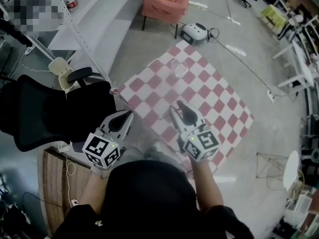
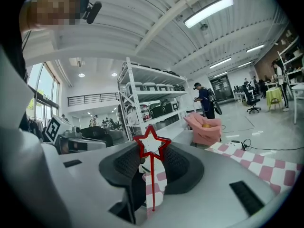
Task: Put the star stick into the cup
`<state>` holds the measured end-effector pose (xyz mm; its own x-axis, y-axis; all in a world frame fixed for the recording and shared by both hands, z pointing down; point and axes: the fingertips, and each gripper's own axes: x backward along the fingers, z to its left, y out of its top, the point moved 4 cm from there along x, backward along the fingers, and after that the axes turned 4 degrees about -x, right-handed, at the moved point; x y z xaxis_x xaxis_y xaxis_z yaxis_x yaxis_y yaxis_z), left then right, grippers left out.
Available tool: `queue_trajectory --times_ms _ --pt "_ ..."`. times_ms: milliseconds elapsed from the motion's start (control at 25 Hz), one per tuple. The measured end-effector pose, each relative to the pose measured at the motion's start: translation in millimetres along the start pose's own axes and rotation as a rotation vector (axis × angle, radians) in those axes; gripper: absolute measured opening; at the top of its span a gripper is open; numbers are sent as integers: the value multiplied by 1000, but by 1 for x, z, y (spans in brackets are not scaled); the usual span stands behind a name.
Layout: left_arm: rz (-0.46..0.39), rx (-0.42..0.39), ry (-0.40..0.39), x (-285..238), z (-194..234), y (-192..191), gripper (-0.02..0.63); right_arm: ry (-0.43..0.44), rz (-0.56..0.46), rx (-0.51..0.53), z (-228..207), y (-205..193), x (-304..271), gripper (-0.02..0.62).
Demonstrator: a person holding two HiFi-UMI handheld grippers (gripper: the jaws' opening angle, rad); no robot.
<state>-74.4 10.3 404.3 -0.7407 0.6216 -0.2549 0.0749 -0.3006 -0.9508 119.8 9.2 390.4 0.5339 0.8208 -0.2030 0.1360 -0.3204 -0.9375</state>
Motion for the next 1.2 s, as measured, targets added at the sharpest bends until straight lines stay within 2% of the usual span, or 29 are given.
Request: queue_trajectory --times_ms 400,680,1200 --pt "40 -21 -41 -47 6 5 41 -112 -41 -12 -72 22 -10 137" --pt "67 -35 -71 -78 34 15 41 -195 -46 21 -124 49 -40 137" --pt "142 -29 -133 -135 76 15 41 -251 -58 32 -208 87 -120 137"
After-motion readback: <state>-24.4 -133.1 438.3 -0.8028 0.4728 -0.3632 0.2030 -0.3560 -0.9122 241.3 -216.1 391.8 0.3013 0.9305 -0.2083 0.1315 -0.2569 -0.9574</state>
